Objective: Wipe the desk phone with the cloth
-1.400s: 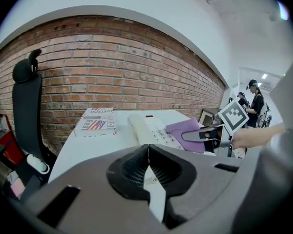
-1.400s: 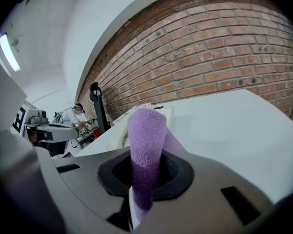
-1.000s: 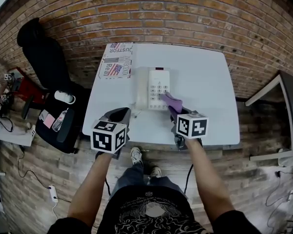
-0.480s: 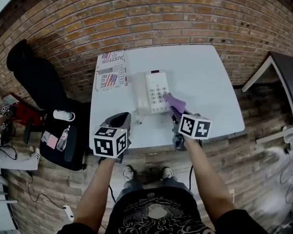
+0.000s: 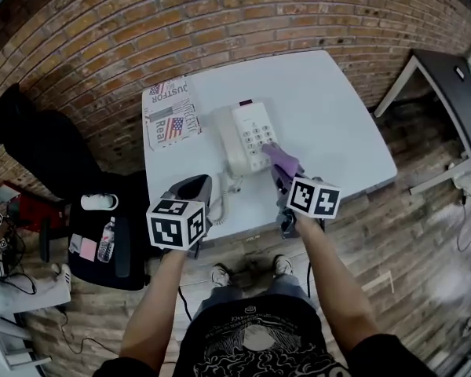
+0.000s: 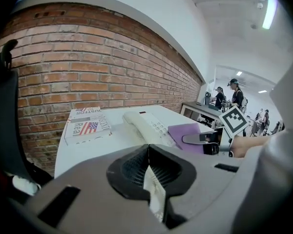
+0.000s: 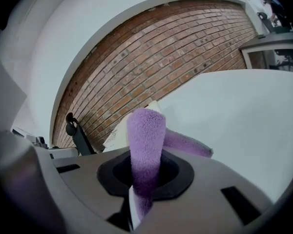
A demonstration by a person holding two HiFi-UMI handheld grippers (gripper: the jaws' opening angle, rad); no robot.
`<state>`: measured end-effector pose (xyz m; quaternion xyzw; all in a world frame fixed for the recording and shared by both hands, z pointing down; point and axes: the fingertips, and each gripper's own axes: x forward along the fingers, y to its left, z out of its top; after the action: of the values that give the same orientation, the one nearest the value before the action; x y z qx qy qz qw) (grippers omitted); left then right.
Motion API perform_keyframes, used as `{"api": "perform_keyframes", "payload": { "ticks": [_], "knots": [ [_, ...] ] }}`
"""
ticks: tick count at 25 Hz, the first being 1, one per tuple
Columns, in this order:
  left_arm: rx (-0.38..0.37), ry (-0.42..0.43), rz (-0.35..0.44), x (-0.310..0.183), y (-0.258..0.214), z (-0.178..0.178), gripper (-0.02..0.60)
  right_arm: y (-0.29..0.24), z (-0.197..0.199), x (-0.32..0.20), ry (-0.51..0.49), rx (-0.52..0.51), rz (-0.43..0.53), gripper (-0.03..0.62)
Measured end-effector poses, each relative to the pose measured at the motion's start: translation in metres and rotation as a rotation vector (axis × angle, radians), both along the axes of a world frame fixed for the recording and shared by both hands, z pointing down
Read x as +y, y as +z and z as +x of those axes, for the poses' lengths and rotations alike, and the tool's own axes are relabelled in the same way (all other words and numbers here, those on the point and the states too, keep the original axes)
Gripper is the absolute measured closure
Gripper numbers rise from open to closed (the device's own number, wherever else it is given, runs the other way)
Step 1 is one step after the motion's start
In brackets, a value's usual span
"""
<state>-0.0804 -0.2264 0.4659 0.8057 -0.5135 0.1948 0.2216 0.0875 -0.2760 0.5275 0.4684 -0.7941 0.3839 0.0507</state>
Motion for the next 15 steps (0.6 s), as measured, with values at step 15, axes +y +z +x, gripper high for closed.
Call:
{"api": "perform_keyframes", "payload": {
  "ticks": [15],
  "knots": [
    [0.025,0.165,-0.007,0.000,0.010,-0.023,0.573,-0.001,-0.048,0.019,0.135,-0.095,0.019,0.549]
  ]
}}
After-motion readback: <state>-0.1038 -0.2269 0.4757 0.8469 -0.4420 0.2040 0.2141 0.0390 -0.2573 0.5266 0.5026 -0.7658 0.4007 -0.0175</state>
